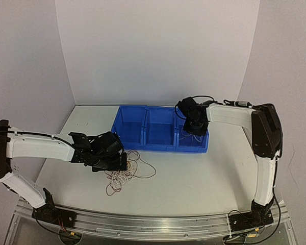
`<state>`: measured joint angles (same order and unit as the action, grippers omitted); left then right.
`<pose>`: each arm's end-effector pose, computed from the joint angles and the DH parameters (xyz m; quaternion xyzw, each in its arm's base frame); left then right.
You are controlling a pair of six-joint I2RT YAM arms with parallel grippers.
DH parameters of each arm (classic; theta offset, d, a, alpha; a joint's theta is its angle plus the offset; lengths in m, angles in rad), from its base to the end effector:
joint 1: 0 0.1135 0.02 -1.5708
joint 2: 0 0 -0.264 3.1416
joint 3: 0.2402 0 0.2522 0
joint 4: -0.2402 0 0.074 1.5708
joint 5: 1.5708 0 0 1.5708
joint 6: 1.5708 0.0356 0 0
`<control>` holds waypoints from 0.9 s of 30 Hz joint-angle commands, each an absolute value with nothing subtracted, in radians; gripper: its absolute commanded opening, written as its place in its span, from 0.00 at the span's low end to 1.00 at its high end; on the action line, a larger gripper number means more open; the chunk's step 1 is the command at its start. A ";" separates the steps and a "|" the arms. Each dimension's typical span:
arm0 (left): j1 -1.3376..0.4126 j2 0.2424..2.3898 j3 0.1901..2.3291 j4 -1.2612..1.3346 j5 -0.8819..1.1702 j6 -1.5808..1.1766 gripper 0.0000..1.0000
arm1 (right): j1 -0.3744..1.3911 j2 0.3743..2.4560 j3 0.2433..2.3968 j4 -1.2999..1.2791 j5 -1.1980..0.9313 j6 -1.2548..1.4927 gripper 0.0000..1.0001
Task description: Untangle the cables
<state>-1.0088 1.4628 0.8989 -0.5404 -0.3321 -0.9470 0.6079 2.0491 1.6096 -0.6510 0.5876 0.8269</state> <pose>0.1585 -0.2300 0.1996 -0.0085 0.9603 -0.0992 0.2607 0.3697 0.2332 0.2060 0.1701 0.9166 -0.0623 0.3565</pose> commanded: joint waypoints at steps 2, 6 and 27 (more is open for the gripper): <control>-1.010 1.457 0.930 -0.525 -0.325 -0.953 1.00 | 0.623 1.944 1.615 -0.674 0.585 0.773 0.34; -1.009 1.452 0.931 -0.523 -0.321 -0.943 1.00 | 0.642 1.881 1.593 -0.675 0.578 0.715 0.45; -1.010 1.372 0.860 -0.486 -0.268 -0.958 1.00 | 0.661 1.703 1.508 -0.670 0.241 0.352 0.71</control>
<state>-1.0088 1.4170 0.8788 -0.5017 -0.2792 -0.9426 0.6604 1.7164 1.5046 -0.6727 0.3740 0.4187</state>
